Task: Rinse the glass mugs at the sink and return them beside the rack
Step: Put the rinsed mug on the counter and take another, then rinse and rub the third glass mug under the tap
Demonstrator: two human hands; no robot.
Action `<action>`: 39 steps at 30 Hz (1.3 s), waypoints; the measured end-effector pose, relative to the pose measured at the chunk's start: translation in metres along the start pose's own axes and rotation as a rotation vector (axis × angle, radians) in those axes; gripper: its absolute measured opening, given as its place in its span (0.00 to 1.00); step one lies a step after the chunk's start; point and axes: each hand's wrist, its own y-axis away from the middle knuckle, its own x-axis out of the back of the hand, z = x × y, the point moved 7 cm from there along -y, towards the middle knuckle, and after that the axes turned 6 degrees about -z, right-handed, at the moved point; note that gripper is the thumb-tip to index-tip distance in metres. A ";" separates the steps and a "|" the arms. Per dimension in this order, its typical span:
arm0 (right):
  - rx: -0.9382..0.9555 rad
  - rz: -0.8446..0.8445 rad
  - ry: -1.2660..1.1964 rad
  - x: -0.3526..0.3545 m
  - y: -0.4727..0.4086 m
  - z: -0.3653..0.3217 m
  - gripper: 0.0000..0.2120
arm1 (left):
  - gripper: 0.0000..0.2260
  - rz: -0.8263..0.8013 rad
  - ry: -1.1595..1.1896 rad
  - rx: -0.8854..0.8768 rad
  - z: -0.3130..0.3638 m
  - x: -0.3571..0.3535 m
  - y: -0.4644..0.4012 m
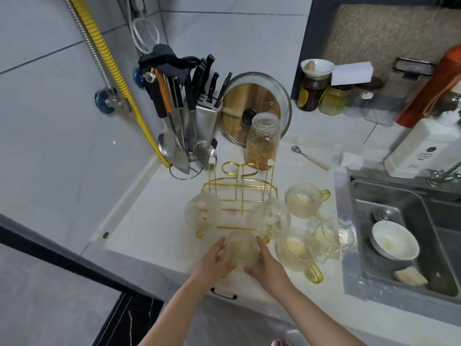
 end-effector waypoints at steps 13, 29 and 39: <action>0.185 0.075 -0.288 0.007 0.033 0.008 0.40 | 0.31 -0.006 0.217 -0.161 0.022 -0.011 0.047; 0.272 0.456 -0.435 0.195 0.181 0.143 0.37 | 0.29 -0.104 0.021 -0.493 0.162 -0.240 0.070; 0.195 0.664 -0.485 0.317 0.291 0.287 0.28 | 0.25 -0.268 0.021 -0.490 0.221 -0.451 0.081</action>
